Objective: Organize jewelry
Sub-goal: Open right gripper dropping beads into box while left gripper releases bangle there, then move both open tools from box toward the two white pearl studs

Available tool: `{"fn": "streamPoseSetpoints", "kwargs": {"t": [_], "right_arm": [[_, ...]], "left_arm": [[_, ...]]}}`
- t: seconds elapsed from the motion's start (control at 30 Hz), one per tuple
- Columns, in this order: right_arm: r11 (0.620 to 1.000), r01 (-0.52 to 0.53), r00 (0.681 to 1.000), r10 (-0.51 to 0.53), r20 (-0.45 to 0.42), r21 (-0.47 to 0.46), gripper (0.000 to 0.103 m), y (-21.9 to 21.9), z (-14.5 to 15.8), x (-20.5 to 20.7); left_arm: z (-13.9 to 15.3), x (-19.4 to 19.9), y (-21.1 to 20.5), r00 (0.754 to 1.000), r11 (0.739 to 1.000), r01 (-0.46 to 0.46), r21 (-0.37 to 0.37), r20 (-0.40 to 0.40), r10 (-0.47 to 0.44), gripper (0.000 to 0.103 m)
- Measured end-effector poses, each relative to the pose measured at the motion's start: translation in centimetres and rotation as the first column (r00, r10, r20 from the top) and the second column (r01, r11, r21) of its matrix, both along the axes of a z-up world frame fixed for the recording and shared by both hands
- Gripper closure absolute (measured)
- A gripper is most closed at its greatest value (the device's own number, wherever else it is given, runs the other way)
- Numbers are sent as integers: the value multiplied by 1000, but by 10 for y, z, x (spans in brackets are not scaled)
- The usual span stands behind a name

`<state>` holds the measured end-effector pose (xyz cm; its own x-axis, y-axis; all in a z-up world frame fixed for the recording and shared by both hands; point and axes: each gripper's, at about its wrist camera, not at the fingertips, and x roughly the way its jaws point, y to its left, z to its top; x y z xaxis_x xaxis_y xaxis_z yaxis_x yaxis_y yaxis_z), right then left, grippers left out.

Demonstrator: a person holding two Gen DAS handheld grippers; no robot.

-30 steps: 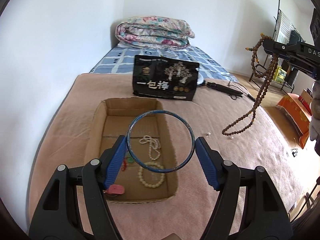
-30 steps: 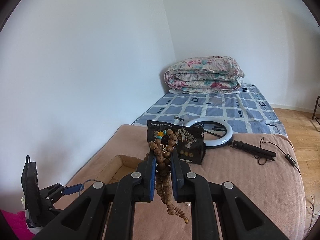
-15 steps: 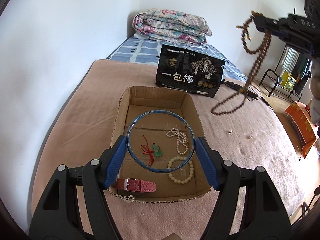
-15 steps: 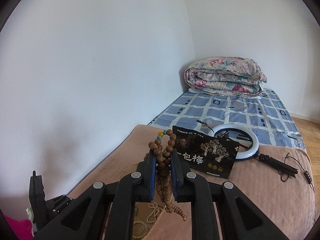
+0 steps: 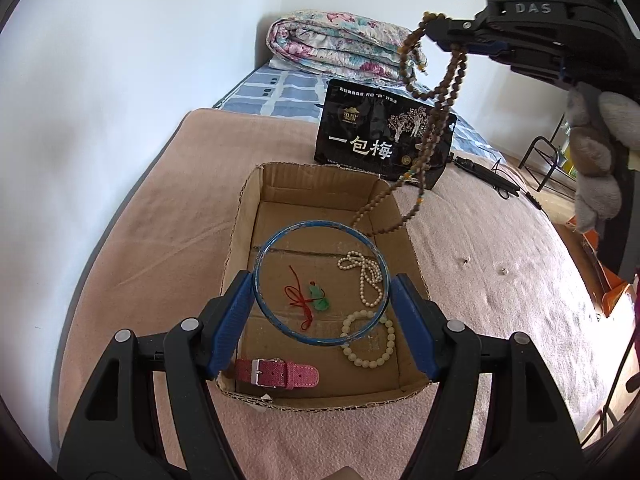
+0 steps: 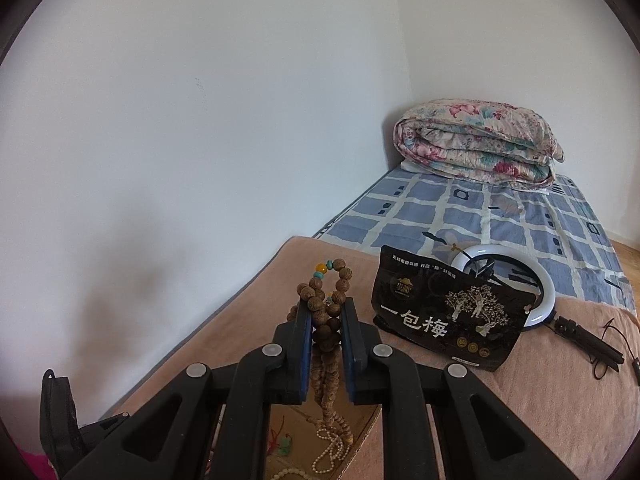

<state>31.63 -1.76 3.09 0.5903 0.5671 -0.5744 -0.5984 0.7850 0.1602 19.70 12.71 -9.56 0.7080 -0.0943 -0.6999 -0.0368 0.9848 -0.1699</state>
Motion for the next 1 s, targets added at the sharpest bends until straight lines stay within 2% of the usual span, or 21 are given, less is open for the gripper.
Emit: {"fn": "streamPoseSetpoints", "kwargs": {"t": [0.37,0.43,0.47,0.5,0.57,0.6,0.63,1.0], "right_arm": [[999,-11,996,7,-87,-47,91,19,-52,23],[999,-4,994,-2,-110,-49,84,18,-59,25],[999,-4,993,-2,-119,-45,70,18,-60,26],[999,2,992,-7,-124,-41,59,16,-62,26],[999,23,993,-28,-117,-45,44,13,-61,24],[998,36,993,-42,-110,-52,34,10,-61,23],[997,49,993,-55,-103,-55,30,7,-60,21],[992,118,988,-122,-98,-46,26,-27,-45,4]], "left_arm": [[-8,10,-9,999,1000,23,8,-27,-23,31],[-10,12,-9,999,1000,25,-3,-41,-25,29],[-10,12,-9,999,1000,25,-8,-47,-25,29],[-10,12,-9,999,1000,22,-7,-49,-22,29],[-10,12,-8,999,1000,17,-5,-50,-17,24],[-9,11,-8,999,1000,11,-7,-48,-11,23],[-9,10,-7,999,1000,6,-11,-46,-7,23],[13,-3,-8,1000,999,-17,-34,16,17,23]]}}
